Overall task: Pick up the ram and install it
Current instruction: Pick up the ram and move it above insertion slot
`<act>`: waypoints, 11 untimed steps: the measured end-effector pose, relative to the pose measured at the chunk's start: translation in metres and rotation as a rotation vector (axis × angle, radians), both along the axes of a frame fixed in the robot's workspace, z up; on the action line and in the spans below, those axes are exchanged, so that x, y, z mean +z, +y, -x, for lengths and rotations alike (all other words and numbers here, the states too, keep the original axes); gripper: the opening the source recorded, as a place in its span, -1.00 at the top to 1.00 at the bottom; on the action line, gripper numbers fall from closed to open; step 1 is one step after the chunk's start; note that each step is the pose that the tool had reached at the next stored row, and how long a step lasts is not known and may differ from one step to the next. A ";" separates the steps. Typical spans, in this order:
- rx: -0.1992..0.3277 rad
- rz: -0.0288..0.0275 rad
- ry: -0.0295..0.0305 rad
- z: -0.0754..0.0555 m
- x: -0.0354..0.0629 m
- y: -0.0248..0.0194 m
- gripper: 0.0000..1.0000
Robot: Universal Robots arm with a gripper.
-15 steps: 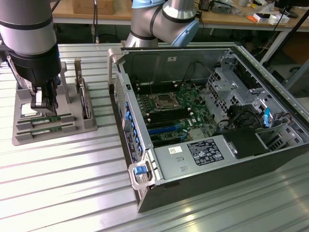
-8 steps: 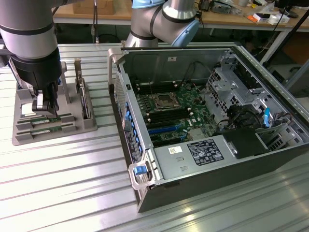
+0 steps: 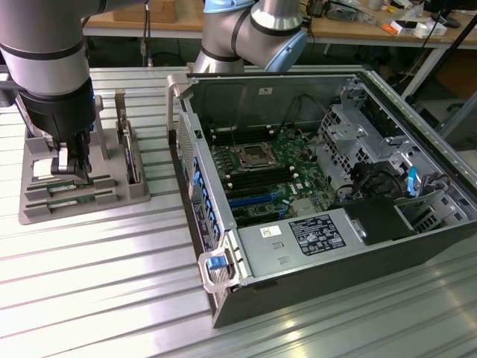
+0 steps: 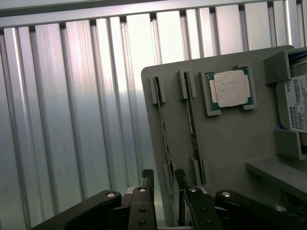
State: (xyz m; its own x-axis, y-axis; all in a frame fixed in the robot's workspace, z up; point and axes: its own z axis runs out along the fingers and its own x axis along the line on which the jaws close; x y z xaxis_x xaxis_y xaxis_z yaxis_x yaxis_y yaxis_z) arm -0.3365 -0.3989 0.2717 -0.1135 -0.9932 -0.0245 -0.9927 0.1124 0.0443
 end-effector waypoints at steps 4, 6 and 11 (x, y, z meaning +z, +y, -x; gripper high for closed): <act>0.000 0.0000 0.0000 0.000 -0.0023 0.0000 0.40; 0.000 0.0000 0.0000 0.000 -0.0041 0.0000 0.40; 0.000 0.0000 -0.0001 0.000 -0.0077 0.0000 0.40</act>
